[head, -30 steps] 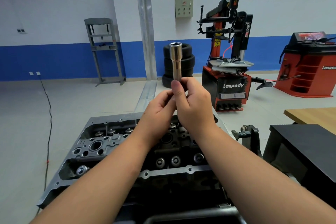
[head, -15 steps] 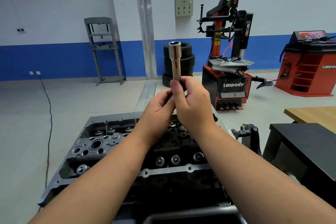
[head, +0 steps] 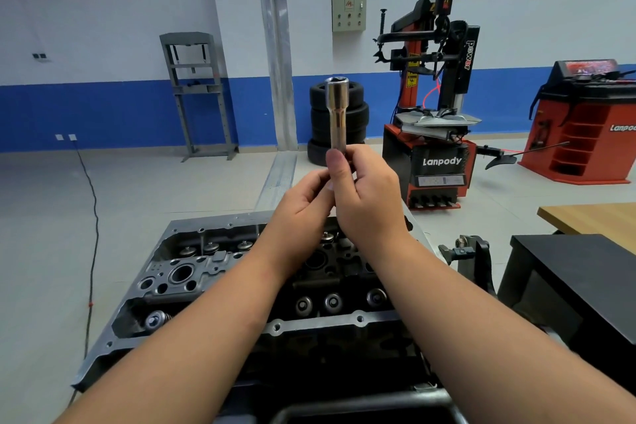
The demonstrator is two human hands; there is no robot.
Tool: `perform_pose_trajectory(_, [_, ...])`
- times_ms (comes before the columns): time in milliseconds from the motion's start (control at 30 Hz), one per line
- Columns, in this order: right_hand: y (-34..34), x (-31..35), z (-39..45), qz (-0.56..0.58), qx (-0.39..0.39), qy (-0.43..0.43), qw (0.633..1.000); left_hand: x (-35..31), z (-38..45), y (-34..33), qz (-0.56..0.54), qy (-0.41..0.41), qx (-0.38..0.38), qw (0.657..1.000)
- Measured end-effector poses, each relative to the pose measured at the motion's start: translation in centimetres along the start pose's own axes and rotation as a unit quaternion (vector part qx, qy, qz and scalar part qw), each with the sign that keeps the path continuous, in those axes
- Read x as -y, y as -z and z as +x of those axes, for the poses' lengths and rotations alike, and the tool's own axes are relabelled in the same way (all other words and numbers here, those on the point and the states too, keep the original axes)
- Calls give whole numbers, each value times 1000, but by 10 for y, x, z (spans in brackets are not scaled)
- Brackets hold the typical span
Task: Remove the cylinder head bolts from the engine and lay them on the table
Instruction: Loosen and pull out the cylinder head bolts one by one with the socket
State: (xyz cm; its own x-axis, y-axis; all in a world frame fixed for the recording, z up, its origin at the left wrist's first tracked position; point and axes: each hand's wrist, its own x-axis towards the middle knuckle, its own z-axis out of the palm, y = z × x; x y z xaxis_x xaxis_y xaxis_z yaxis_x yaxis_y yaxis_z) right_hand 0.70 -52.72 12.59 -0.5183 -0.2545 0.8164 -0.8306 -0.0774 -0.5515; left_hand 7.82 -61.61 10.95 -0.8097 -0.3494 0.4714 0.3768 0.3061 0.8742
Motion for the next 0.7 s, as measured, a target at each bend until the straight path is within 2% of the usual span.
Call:
perform_pose_trajectory(167, [0, 2, 0, 15, 11, -2, 1000, -1, 0, 1, 43, -14, -5, 999])
perform_pose_trajectory(367, [0, 0, 0, -3, -19, 11, 1000, 1, 1, 2, 15, -10, -30, 999])
perform_pose_trajectory(533, [-1, 0, 0, -11, 10, 1, 1000, 1, 0, 1, -4, 3, 1, 1000])
perform_pose_trajectory(700, [1, 3, -1, 22, 11, -1, 1000, 0, 0, 1, 38, -13, -8, 999])
